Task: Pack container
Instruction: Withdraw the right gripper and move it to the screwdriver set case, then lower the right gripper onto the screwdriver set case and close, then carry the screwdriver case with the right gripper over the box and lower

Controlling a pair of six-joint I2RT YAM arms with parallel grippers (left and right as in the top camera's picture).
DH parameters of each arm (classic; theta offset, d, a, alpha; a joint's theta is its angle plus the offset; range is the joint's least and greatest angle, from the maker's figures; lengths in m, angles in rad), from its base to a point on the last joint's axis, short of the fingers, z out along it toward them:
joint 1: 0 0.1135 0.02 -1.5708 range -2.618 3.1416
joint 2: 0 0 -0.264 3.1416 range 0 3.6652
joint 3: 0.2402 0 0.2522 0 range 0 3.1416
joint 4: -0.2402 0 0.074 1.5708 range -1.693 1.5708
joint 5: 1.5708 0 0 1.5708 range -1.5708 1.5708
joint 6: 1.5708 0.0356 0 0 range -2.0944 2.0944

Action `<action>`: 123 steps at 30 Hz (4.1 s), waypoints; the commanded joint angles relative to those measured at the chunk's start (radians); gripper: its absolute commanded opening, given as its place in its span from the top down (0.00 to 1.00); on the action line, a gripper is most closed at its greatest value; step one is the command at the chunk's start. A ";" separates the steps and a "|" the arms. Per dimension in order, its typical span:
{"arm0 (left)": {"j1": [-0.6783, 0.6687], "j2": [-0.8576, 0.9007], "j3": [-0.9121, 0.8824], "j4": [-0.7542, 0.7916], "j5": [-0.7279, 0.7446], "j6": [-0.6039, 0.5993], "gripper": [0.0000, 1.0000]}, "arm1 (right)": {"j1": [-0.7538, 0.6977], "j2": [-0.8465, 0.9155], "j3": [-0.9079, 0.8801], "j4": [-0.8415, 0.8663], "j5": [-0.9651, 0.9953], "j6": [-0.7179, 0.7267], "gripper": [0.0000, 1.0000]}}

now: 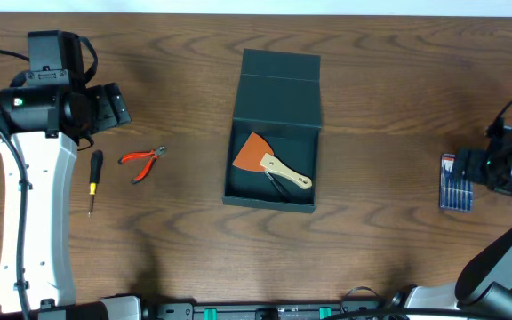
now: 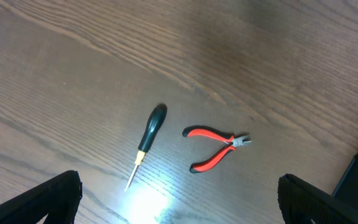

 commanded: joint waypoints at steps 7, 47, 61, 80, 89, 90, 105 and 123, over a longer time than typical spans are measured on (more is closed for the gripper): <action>0.005 0.010 -0.005 0.005 -0.005 0.010 0.01 | -0.003 0.068 -0.053 0.096 -0.040 -0.111 0.01; 0.005 0.010 -0.005 -0.018 -0.005 0.010 0.02 | -0.005 0.258 -0.053 0.193 -0.134 -0.175 0.01; 0.005 0.010 -0.005 -0.024 -0.005 0.010 0.01 | -0.006 0.280 -0.053 0.170 -0.125 -0.157 0.01; 0.005 0.010 -0.005 -0.024 -0.005 0.010 0.02 | -0.006 0.280 -0.053 0.159 -0.122 -0.148 0.39; 0.005 0.010 -0.005 -0.024 -0.005 0.010 0.02 | -0.005 0.280 -0.053 0.159 -0.122 -0.143 0.47; 0.005 0.010 -0.005 -0.024 -0.005 0.010 0.02 | -0.005 0.280 -0.053 0.160 -0.124 -0.142 0.53; 0.005 0.010 -0.005 -0.024 -0.005 0.010 0.02 | 0.068 0.247 0.103 0.010 -0.186 0.012 0.99; 0.005 0.010 -0.005 -0.026 -0.004 0.005 0.02 | 0.760 0.205 0.700 -0.363 -0.178 -0.155 0.99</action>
